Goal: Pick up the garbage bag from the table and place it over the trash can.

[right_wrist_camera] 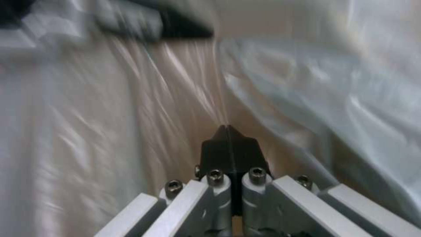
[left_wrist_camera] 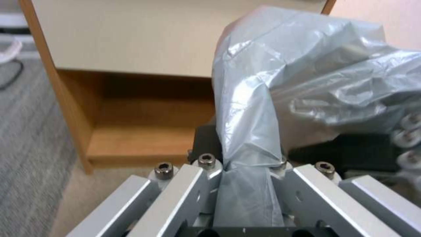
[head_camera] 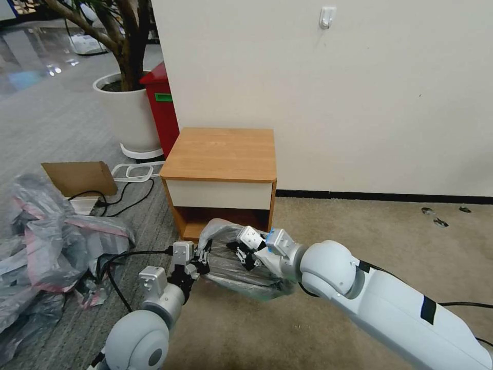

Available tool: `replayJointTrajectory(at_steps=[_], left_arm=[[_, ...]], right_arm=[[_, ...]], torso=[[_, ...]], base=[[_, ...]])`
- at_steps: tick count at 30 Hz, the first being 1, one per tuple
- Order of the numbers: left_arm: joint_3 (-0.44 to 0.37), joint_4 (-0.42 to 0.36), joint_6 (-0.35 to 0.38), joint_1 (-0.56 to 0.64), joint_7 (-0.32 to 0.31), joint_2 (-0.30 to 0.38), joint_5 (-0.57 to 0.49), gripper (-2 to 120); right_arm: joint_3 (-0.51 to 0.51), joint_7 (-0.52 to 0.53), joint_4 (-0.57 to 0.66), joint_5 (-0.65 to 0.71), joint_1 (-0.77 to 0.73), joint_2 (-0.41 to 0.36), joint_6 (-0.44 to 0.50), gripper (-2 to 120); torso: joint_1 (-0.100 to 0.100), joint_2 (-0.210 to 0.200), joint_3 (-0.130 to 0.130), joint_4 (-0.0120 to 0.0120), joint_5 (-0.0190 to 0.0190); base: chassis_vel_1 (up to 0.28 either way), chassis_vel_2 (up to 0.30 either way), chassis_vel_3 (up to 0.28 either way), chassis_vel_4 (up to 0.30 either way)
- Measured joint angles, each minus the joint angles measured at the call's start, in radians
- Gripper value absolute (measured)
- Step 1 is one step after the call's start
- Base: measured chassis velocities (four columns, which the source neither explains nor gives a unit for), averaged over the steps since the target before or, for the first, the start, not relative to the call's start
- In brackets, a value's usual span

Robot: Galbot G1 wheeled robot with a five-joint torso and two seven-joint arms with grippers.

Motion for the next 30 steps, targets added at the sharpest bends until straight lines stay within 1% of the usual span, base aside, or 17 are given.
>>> replayJointTrajectory(at_steps=[2,9,15,19,23,26,30], left_arm=[[0.002,-0.005,-0.004,-0.002,0.005,0.0,0.02,6],[0.015,-0.027,-0.004,-0.015,0.007,-0.009,0.024,6],[0.02,-0.034,0.0,-0.022,0.007,-0.016,0.025,6],[0.02,-0.047,0.001,-0.026,0.016,-0.019,0.069,6],[0.02,-0.052,0.0,-0.026,0.025,-0.019,0.097,6],[0.019,-0.062,0.0,-0.032,0.048,-0.02,0.156,6],[0.021,-0.072,0.001,-0.039,0.059,-0.021,0.189,6]], right_arm=[[-0.041,0.015,-0.026,0.0,0.039,-0.006,0.001,0],[-0.142,0.042,-0.075,-0.001,0.132,-0.011,0.002,0],[-0.191,0.054,-0.109,0.0,0.177,0.007,0.002,0],[-0.237,0.071,-0.144,0.003,0.227,0.018,0.003,0],[-0.257,0.087,-0.159,0.009,0.244,0.022,0.003,0],[-0.276,0.135,-0.192,0.029,0.26,0.037,0.003,0],[-0.281,0.167,-0.216,0.041,0.261,0.056,0.003,0]], torso=[[0.0,0.0,0.0,0.0001,0.0],[0.0,0.0,0.0,0.0,0.0],[0.0,0.0,0.0,0.0,0.0],[0.0,0.0,0.0,0.0001,-0.0001],[0.0,0.0,0.0,0.0,-0.0001],[0.0,0.0,0.0,0.0001,0.0],[0.0,0.0,0.0,0.0001,0.0]], base=[[0.0,0.0,0.0,0.0],[0.0,0.0,0.0,0.0],[0.0,0.0,0.0,0.0],[0.0,0.0,0.0,0.0],[0.0,0.0,0.0,0.0],[0.0,0.0,0.0,0.0],[0.0,0.0,0.0,0.0]])
